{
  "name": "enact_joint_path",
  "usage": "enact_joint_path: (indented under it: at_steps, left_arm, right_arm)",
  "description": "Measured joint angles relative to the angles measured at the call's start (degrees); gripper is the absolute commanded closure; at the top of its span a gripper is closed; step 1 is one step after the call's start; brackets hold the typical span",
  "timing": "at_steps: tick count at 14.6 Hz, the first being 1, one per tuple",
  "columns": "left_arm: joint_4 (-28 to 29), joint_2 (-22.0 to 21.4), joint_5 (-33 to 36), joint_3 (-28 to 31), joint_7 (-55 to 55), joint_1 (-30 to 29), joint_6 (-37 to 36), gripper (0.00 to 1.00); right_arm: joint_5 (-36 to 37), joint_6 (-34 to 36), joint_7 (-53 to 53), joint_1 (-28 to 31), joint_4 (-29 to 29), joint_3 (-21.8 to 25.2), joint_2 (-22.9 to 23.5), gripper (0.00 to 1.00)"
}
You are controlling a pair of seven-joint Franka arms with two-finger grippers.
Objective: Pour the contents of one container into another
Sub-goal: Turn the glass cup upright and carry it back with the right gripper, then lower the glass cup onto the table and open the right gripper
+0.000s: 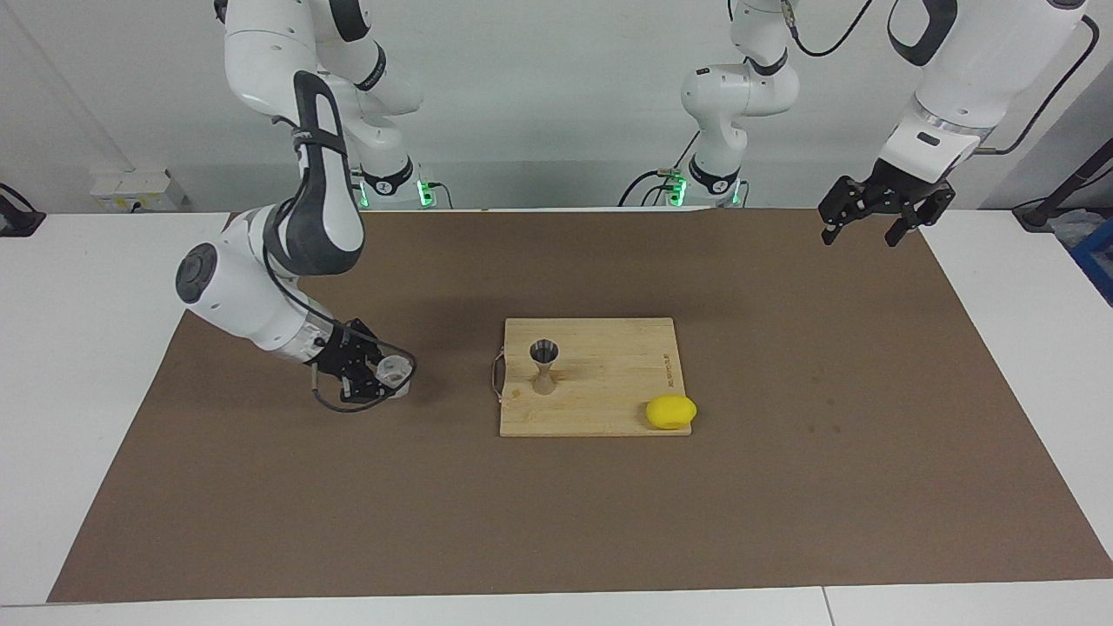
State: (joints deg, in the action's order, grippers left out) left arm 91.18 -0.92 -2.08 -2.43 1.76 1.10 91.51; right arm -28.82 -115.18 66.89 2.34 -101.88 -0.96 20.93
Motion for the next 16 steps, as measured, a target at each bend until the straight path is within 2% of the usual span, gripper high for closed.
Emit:
enact_joint_path:
  at_steps: [3, 7, 8, 9, 10, 12, 16]
  left_arm:
    - [0.0, 0.0, 0.0, 0.0, 0.0, 0.0, 0.0, 0.0]
    - [0.0, 0.0, 0.0, 0.0, 0.0, 0.0, 0.0, 0.0]
    - [0.0, 0.0, 0.0, 0.0, 0.0, 0.0, 0.0, 0.0]
    - [0.0, 0.0, 0.0, 0.0, 0.0, 0.0, 0.0, 0.0]
    - [0.0, 0.0, 0.0, 0.0, 0.0, 0.0, 0.0, 0.0]
    - [0.0, 0.0, 0.0, 0.0, 0.0, 0.0, 0.0, 0.0]
    - [0.0, 0.0, 0.0, 0.0, 0.0, 0.0, 0.0, 0.0]
  right_arm:
    - [-3.98, -0.03, -4.85, 3.56, -2.73, -0.01, 0.77, 1.0]
    - [-6.03, -0.83, -6.49, 4.8, -5.02, -0.02, 1.43, 0.98]
    - [-6.04, -1.18, -6.91, 5.33, -5.58, -0.02, 1.43, 0.8]
    - [-6.05, -2.11, -7.5, 5.87, -6.37, -0.01, 1.43, 0.67]
    - [-6.05, -3.3, -8.0, 6.32, -7.34, -0.02, 1.42, 0.48]
    - [-6.28, -4.39, -8.77, 6.7, -8.29, -0.02, 1.2, 0.0]
    - [-6.13, -5.15, -14.38, 6.7, -8.85, -0.03, 0.94, 0.0]
